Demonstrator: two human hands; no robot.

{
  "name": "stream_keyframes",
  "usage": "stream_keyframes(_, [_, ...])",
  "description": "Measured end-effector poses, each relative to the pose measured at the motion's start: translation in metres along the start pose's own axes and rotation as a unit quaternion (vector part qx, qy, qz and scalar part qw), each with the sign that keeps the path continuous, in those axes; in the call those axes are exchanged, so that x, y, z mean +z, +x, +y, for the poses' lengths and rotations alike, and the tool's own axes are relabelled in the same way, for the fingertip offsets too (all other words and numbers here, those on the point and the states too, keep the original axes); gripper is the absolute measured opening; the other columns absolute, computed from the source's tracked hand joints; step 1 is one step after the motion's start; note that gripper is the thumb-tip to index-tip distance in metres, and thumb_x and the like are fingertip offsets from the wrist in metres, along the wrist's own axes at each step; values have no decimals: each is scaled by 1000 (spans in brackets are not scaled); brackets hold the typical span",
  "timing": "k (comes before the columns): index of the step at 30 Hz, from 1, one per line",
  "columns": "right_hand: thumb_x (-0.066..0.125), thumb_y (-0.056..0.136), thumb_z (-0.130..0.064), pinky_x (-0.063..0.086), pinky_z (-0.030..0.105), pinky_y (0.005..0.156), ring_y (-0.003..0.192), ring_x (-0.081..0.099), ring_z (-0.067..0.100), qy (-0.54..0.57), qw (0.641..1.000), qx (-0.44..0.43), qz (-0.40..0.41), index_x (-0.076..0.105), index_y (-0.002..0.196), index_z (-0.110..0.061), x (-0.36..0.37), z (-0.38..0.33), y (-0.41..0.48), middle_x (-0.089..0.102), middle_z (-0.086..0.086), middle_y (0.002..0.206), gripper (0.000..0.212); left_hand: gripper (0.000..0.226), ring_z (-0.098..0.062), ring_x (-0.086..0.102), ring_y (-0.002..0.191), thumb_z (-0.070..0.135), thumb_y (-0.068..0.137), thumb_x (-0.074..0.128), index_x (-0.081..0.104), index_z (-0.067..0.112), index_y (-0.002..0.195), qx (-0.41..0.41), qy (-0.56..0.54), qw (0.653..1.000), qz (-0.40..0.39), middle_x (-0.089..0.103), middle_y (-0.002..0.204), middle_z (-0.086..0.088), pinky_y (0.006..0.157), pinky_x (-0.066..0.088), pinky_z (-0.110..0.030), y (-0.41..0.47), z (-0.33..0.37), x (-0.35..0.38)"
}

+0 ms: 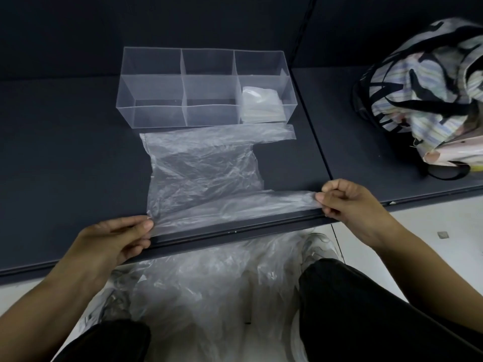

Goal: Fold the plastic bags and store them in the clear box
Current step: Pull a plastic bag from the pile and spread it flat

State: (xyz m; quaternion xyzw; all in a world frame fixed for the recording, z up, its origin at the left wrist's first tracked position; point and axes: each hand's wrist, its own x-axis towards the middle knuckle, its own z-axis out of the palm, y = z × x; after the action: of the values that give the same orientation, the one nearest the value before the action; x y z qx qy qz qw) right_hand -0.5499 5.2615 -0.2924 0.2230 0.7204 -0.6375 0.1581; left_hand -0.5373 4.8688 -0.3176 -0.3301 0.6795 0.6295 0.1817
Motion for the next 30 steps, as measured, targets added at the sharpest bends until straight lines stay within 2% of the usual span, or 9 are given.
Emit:
stream_keyframes(8, [59, 91, -5, 42, 8, 56, 56, 52, 8, -210, 967, -113, 85, 54, 87, -15, 3, 8, 3, 59, 15, 65, 12, 10, -8, 62, 48, 15, 84, 69, 70, 17, 93, 51, 77, 996, 16, 70, 63, -4, 44, 48, -14, 4, -7, 0])
stream_keyframes(12, [52, 94, -7, 41, 11, 56, 65, 55, 15, -348, 920, -129, 128, 52, 94, -17, 7, 17, 4, 59, 2, 72, 10, 18, -12, 60, 44, 16, 81, 74, 65, 16, 96, 103, 166, 981, 10, 68, 59, -6, 42, 48, -20, -1, -7, 6])
stream_keyframes(15, [53, 92, -9, 40, 32, 61, 71, 58, 29, -455, 872, -95, 157, 50, 103, -13, 8, 17, 1, 60, 5, 74, 12, 25, -5, 56, 43, 30, 74, 80, 57, 24, 82, 170, 345, 922, 38, 63, 53, 0, 48, 42, -26, -6, 0, 10])
stream_keyframes(17, [57, 87, -7, 41, 41, 74, 91, 56, 37, -533, 812, -107, 214, 52, 111, -8, 13, 8, 1, 59, 13, 94, 24, 25, -6, 55, 52, 32, 76, 76, 52, 26, 75, 265, 417, 864, 93, 59, 59, 2, 51, 38, -26, -9, 6, 12])
stream_keyframes(19, [59, 81, -1, 41, 48, 83, 101, 51, 41, -544, 776, -185, 260, 56, 114, -5, 32, -6, 1, 53, 21, 109, 34, 9, -17, 57, 71, 19, 85, 68, 62, 18, 92, 394, 408, 813, 131, 60, 79, 1, 66, 47, -33, -7, 11, 19])
stream_keyframes(22, [58, 84, -1, 41, 47, 99, 118, 48, 37, -473, 807, -326, 134, 57, 123, -3, 96, -20, 2, 49, 21, 130, 39, 31, -33, 52, 117, 9, 96, 51, 59, 2, 124, 476, 455, 746, 99, 57, 126, -17, 105, 33, -33, 3, 12, 39])
stream_keyframes(24, [53, 93, -11, 26, 42, 115, 137, 35, 33, -452, 811, -371, -19, 48, 137, -3, 142, -15, 2, 38, 19, 147, 45, 52, -33, 36, 138, 33, 100, 34, 45, 0, 139, 448, 531, 717, 52, 41, 147, -17, 116, 22, -42, 7, 7, 50])
stream_keyframes(26, [45, 99, -28, 9, 40, 120, 147, 16, 26, -500, 769, -384, -103, 31, 148, -8, 171, -1, 9, 20, 13, 158, 55, 76, -27, 20, 145, 58, 96, 13, 30, 5, 147, 406, 598, 691, 18, 24, 156, -11, 118, 14, -46, 10, -4, 51])
stream_keyframes(30, [23, 95, -62, -7, 41, 119, 148, -6, 20, -634, 706, -312, -43, 6, 153, -24, 152, 24, 27, -3, 3, 161, 72, 77, -29, 22, 144, 63, 93, 13, 29, 11, 148, 386, 641, 663, 19, 24, 156, -12, 115, 21, -53, 9, -20, 35])
